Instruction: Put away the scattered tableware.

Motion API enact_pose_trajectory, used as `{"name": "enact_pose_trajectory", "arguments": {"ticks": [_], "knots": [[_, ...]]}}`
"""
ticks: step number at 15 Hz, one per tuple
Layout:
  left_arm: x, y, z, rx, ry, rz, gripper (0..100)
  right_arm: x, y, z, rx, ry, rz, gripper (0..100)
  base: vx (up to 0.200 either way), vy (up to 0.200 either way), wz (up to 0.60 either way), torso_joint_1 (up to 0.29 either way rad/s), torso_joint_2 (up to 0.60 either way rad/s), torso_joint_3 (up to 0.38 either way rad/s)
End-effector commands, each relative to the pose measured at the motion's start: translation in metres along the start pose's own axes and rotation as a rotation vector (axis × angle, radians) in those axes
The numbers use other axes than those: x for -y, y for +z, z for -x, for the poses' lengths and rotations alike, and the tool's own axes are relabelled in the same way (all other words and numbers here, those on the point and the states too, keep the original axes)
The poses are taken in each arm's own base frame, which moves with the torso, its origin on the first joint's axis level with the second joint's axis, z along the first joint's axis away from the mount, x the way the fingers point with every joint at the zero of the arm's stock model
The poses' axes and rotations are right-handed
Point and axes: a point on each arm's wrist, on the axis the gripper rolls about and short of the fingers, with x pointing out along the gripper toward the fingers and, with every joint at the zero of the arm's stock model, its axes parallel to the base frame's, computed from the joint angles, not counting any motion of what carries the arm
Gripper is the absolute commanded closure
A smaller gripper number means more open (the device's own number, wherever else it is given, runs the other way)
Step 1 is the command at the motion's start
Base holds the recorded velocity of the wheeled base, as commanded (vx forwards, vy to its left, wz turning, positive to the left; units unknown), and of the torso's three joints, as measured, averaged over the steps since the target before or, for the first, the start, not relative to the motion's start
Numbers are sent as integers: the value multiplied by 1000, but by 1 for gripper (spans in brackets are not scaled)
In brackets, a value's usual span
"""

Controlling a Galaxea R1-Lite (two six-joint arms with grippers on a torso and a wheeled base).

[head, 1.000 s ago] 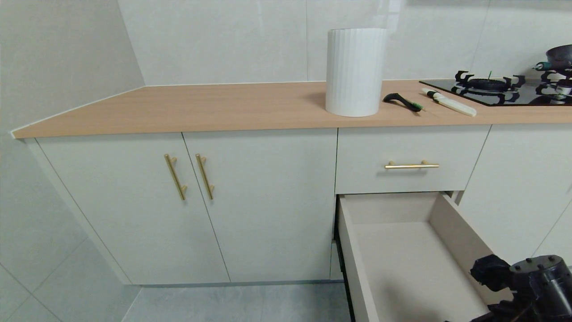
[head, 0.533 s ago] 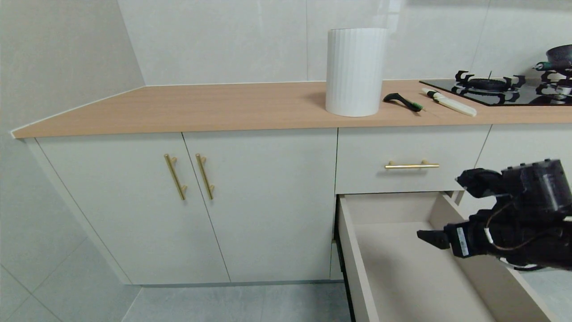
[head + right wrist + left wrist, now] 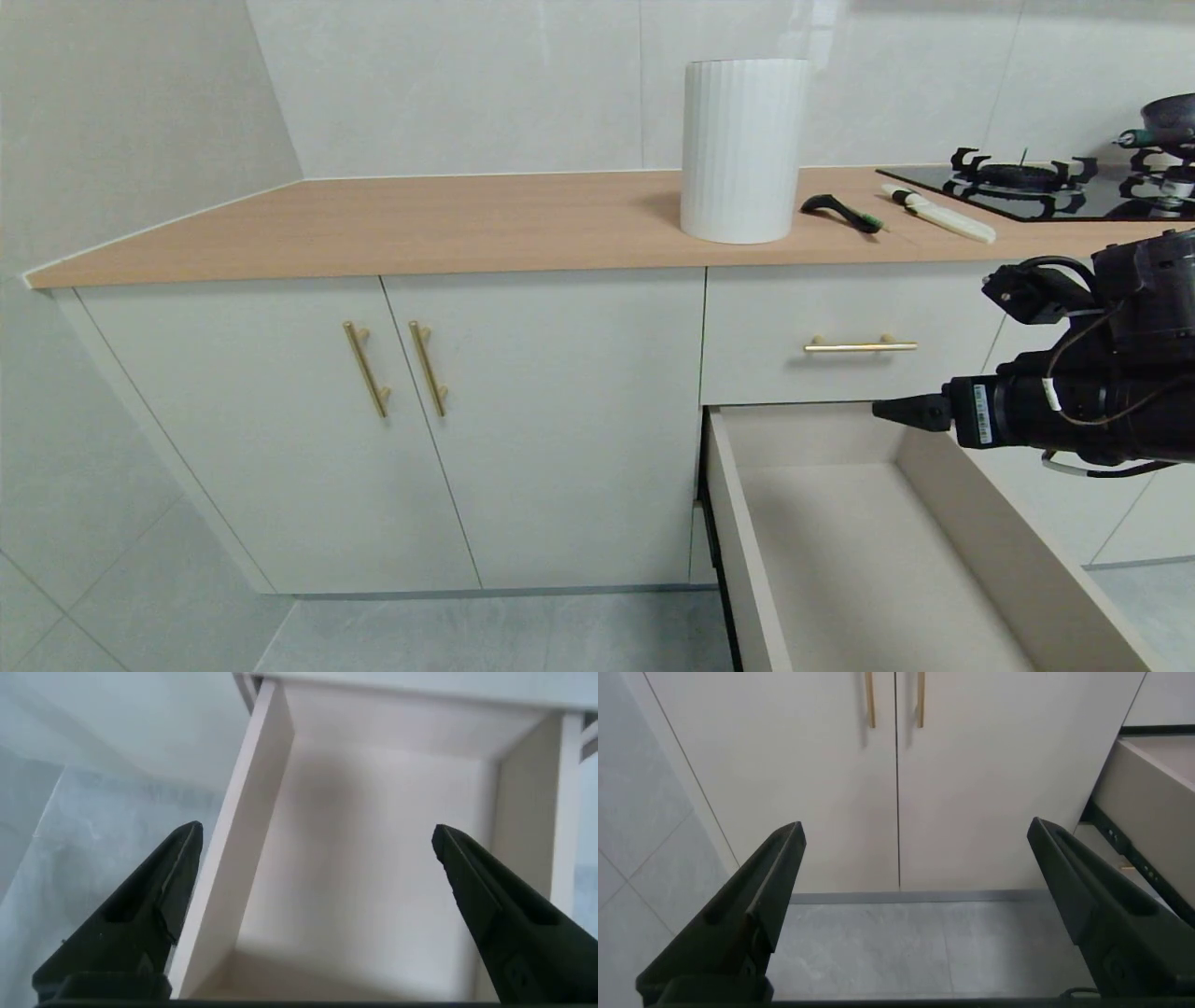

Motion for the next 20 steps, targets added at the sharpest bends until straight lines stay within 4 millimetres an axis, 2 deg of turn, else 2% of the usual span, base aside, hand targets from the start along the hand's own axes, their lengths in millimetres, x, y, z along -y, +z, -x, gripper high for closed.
{"name": "enact_pose_trajectory", "arguments": {"ticks": [1, 5, 8, 20], "knots": [[0, 0, 0, -1, 1, -1, 0, 2, -3, -3, -7, -4, -2, 0, 0, 0, 0, 0, 0, 0], [0, 0, 0, -1, 1, 0, 0, 2, -5, -5, -6, -3, 3, 0, 0, 0, 0, 3, -30, -30], [0, 0, 0, -1, 1, 0, 0, 2, -6, -6, -8, -5, 3, 0, 0, 0, 0, 41, -232, -289], [0, 0, 0, -1, 1, 0, 0, 2, -9, -9, -25, -6, 8, 0, 0, 0, 0, 128, -478, -330]]}}
